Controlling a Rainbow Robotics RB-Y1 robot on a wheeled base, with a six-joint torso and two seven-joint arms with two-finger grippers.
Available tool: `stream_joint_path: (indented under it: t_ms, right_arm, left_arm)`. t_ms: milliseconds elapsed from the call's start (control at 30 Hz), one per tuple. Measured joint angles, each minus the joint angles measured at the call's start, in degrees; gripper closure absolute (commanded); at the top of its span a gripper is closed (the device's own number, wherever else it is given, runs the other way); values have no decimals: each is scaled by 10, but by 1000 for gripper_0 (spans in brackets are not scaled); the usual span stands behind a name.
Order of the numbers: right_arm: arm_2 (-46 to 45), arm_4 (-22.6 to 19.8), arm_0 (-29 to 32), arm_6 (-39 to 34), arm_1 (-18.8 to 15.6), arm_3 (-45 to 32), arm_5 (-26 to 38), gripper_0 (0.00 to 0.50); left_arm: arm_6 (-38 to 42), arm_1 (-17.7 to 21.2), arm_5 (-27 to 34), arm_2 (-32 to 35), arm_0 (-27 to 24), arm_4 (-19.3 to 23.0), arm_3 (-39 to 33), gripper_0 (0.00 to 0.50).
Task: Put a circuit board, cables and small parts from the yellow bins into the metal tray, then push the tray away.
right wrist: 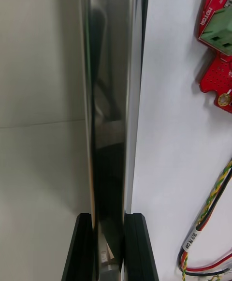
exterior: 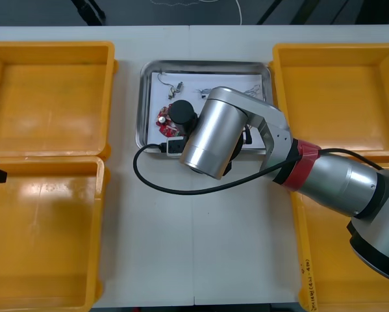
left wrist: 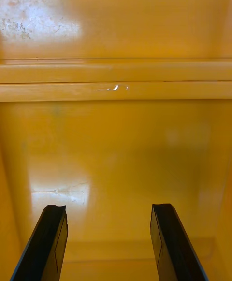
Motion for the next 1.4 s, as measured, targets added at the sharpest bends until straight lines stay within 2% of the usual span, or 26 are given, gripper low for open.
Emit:
stream_joint_path:
  t_ms: [367, 900, 933, 967, 1000, 1033, 1067, 1100, 1133, 1400]
  right_arm:
    - [-10, -18, -13, 14, 0, 26, -23, 500]
    - [-19, -24, -33, 16, 13, 67, -53, 500]
    - [-19, -26, -34, 19, 13, 67, -53, 468]
    - [-19, -27, -34, 24, 13, 67, -53, 323]
    - [-19, -28, -34, 31, 13, 67, -53, 240]
    - [-19, -29, -34, 35, 13, 67, -53, 70]
    - [-19, -31, -34, 36, 13, 68, -53, 22]
    - [-19, -32, -34, 36, 13, 68, -53, 22]
    - [-19, -32, -34, 36, 14, 68, -53, 0]
    - [-19, -32, -34, 37, 15, 66, -36, 0]
  left_arm:
    - [0, 0, 0, 0, 0, 0, 0, 0]
    - [0, 0, 0, 0, 0, 0, 0, 0]
    - [0, 0, 0, 0, 0, 0, 0, 0]
    - [0, 0, 0, 0, 0, 0, 0, 0]
    - [0, 0, 0, 0, 0, 0, 0, 0]
    - [0, 0, 0, 0, 0, 0, 0, 0]
    - [0, 0, 0, 0, 0, 0, 0, 0]
    - [0, 0, 0, 0, 0, 0, 0, 0]
    - [0, 0, 0, 0, 0, 0, 0, 0]
    - [0, 0, 0, 0, 0, 0, 0, 0]
